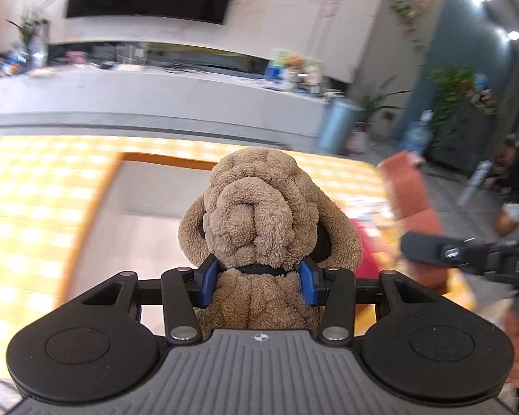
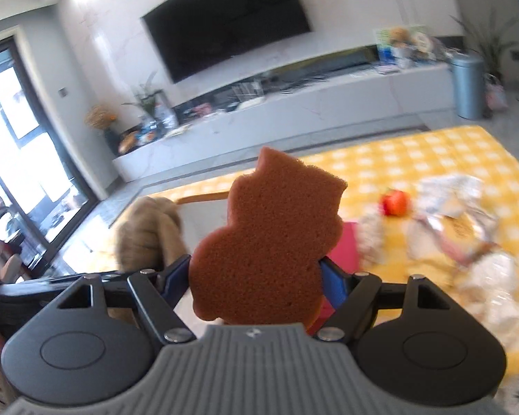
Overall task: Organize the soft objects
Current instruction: 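Lower the dog into the cardboard box and open the left tool while the right tool lifts the sponge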
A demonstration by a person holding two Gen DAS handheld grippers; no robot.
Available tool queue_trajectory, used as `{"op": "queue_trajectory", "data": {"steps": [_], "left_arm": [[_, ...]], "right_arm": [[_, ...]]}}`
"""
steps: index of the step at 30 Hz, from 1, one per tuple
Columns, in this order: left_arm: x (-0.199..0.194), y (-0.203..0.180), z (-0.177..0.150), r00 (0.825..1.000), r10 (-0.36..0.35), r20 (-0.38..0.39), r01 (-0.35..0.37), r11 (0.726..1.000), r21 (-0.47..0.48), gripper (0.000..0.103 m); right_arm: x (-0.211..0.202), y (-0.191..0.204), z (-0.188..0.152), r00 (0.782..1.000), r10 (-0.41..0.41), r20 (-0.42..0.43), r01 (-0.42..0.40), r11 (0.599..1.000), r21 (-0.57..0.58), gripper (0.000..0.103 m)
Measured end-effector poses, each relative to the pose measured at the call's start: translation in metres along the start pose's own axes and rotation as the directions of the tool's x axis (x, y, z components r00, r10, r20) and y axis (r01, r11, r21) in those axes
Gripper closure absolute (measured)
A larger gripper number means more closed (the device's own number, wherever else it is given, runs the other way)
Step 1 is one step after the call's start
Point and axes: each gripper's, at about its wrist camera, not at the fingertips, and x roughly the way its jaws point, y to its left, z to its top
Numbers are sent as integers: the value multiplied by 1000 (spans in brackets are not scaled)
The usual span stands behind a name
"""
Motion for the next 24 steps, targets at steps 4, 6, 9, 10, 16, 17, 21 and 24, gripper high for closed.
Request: {"op": "queue_trajectory", "data": {"steps": [4,6,9,10,16,17,21,24], "left_arm": [[-8,17,-3,997,82,-4,-82,997,4,50],[-10,22,-6,994,102,-31,-101,995,24,50],[-3,19,-11,976,202,-76,-192,974,121,50],[-3,20,-11,974,215,-71,-206,971,120,50],[10,39,-13,969,212,-129,-202,976,85,50],[12,41,-13,966,220,-136,-210,974,87,50],[17,43,-13,959,234,-159,-220,970,101,50],[20,36,-14,942,297,-157,-272,949,161,50]], "right_arm": [[25,41,1,998,42,-38,-45,996,-74,27],[37,60,0,997,46,-55,-52,993,-110,27],[54,80,-3,996,50,-69,-60,985,-161,27],[57,85,-5,996,53,-74,-65,983,-171,27],[84,96,-11,995,-37,-90,17,978,-208,27],[88,97,-13,995,-48,-93,27,976,-214,27],[101,105,-19,990,-92,-107,65,969,-238,27],[110,110,-24,985,-118,-124,83,962,-258,28]]}}
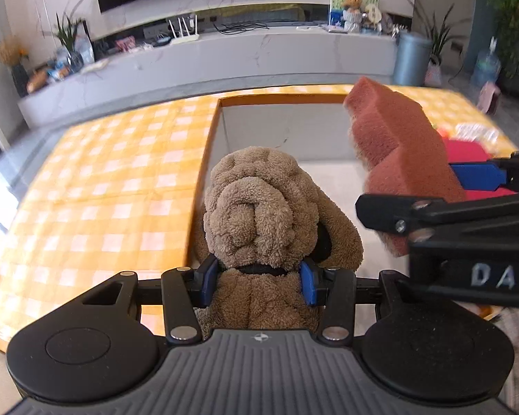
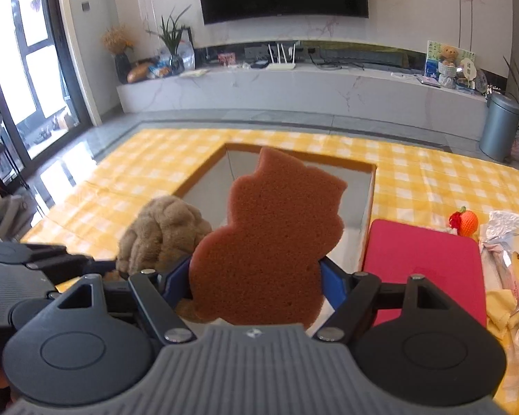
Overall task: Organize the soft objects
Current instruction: 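Lower the dog into the cardboard box and open the left tool while the right tool lifts the sponge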
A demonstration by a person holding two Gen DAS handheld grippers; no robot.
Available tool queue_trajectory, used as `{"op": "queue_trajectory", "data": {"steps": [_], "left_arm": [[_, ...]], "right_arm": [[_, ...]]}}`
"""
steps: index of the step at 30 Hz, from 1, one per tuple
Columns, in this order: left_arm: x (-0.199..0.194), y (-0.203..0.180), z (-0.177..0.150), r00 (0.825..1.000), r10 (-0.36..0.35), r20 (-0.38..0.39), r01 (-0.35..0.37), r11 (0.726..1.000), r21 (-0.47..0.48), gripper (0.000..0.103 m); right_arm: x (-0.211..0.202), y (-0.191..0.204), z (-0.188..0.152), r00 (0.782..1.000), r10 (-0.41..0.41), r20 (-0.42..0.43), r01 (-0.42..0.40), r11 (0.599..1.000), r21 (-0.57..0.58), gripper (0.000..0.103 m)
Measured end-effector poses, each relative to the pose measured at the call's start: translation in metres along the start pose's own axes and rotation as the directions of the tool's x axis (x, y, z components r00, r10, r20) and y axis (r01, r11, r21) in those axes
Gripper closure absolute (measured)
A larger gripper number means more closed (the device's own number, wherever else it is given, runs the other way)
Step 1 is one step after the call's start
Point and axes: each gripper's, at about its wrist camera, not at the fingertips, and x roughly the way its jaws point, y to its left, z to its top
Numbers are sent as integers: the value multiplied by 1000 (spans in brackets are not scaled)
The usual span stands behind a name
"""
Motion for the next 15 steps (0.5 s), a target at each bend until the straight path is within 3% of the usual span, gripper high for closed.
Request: {"op": "queue_trajectory", "data": {"steps": [3,7,9,15], "left_arm": [[9,-5,0,999,31,-32,-31,999,20,49],[17,-14,-2,993,99,-64,-94,992,82,34],[15,-19,-5,990,133,-49,-126,983,131,25],[2,-26,-11,989,135,66,-146,969,201,20]], "right_arm": [[4,2,-3,1000,1,-17,-2,1000,-8,28],[6,-2,-3,1000,-18,-20,18,1000,-13,28],[6,-4,-2,1000,-17,-20,17,1000,-8,28],[5,-8,-4,999,-30,-14,30,1000,3,28]]}}
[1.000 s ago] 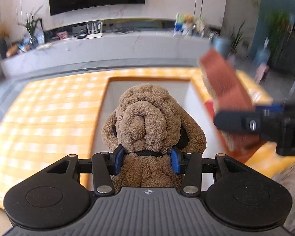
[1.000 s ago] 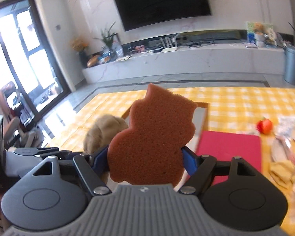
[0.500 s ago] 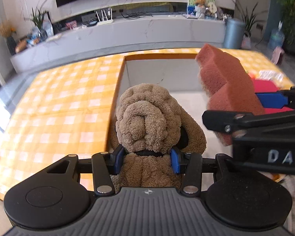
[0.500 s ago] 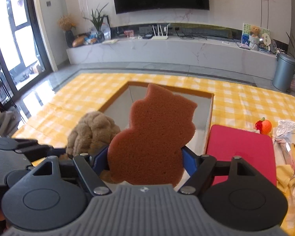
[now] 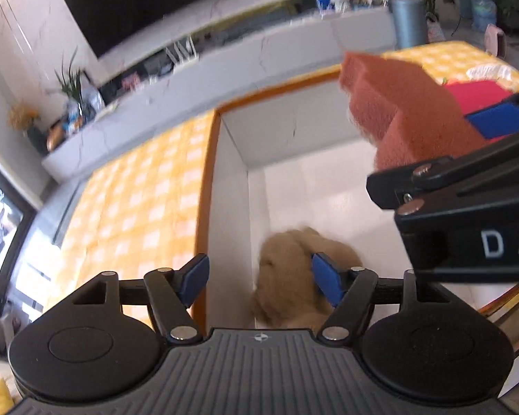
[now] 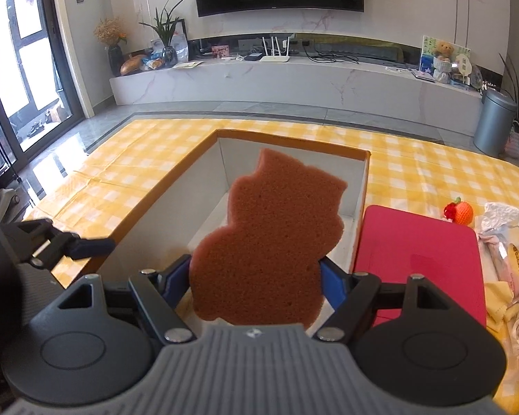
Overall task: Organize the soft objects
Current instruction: 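Lower the dog into the cardboard box and open the left tool while the right tool lifts the sponge, then lower the sponge into the cardboard box and open the right tool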
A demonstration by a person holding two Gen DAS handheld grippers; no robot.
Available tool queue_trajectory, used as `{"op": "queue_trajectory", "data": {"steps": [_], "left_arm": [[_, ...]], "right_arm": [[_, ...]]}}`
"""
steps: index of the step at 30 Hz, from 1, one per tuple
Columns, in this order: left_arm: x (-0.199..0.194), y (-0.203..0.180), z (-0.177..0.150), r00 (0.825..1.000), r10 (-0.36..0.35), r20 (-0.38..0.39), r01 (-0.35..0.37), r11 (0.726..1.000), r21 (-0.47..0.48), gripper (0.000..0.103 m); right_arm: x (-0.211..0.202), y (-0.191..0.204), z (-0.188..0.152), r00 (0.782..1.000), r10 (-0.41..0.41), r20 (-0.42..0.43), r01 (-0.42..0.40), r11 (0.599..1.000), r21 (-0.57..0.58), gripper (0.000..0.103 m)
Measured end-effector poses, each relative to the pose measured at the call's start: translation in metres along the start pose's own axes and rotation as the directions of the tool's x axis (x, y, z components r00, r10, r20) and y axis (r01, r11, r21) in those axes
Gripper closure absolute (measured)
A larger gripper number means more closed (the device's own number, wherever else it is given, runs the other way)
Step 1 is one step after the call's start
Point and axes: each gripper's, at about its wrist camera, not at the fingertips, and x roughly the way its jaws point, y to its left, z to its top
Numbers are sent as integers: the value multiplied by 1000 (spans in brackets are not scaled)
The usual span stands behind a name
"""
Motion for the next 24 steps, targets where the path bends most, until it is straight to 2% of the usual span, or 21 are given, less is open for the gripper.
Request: {"op": "queue_trajectory", "data": {"steps": [5,9,14,19,24], "left_arm": [[-13,31,0,996,-29,88,40,991,-131,14],[-19,55,2,993,48,105,-22,972,-235,14],[-22,79,2,987,99,124,-51,939,-341,13],[-20,95,-3,987,65,145,-4,922,-387,13],[-19,99,-9,988,34,149,33,906,-422,13]], "right_arm": [[-3,-2,0,1000,-10,12,10,1000,9,28],[-2,4,-2,1000,-2,4,2,1000,19,28],[13,26,-6,999,-35,-35,33,998,-46,27],[35,47,-7,990,94,-107,-96,995,-12,28],[48,68,-9,977,156,-146,-160,987,-19,27]]}}
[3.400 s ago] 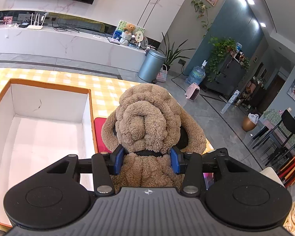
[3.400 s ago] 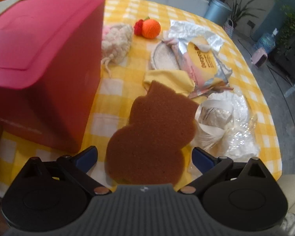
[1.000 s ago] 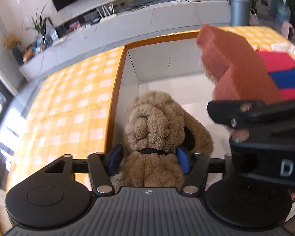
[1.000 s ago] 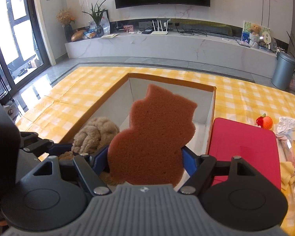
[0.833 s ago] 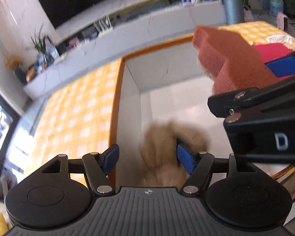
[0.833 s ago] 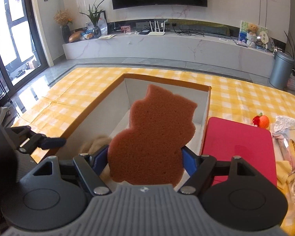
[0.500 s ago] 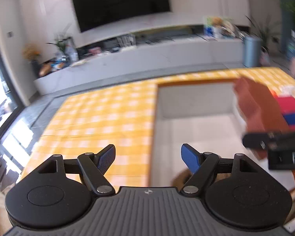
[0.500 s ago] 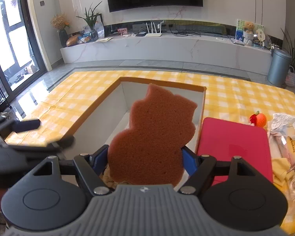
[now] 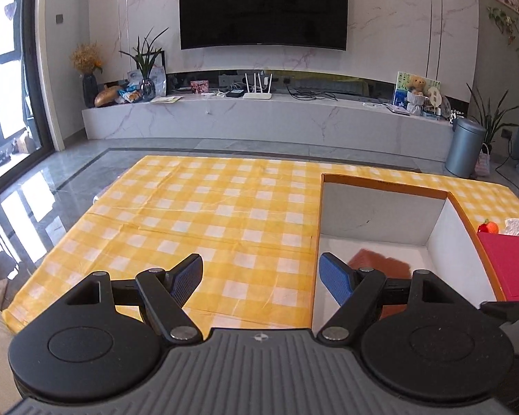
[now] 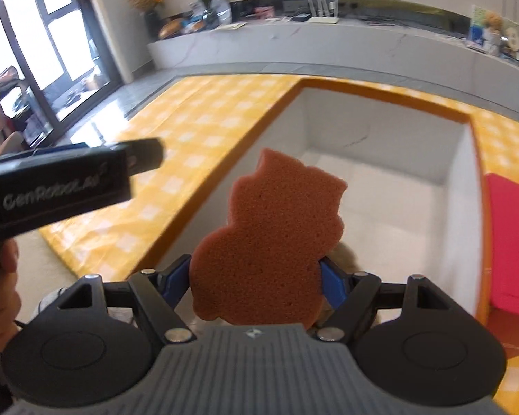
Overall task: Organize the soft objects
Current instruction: 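Lower the sponge into the cardboard box and open the right tool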
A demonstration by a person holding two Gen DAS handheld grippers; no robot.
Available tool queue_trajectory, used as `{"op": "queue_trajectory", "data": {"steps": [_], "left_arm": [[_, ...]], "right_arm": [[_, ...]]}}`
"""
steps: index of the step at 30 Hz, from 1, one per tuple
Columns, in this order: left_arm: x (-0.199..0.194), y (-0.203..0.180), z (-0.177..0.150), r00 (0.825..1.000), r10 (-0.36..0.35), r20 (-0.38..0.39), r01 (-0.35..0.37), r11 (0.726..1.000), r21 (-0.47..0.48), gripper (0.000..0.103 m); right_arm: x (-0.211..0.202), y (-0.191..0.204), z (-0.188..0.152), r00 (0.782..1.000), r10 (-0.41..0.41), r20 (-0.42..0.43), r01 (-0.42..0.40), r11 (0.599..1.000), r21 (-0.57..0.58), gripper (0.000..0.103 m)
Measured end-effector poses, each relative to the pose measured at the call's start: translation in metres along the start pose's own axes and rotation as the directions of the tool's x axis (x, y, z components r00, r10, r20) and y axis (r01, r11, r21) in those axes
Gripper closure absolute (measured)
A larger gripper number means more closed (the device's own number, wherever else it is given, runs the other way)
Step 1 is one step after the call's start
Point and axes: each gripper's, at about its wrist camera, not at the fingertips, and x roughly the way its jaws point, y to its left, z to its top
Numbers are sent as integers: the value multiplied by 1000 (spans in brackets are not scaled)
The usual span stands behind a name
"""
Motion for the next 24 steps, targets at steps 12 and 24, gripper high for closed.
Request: {"op": "queue_trajectory", "data": {"steps": [12,24], "left_arm": [[-4,2,-4,999,-37,3,37,999,-17,13],[-4,5,-5,999,-32,-2,32,999,-41,13]], "right_arm": [[29,-25,2,989,61,-134,-46,992,118,27],[18,-32,5,987,139,-78,-120,971,208,26]]}}
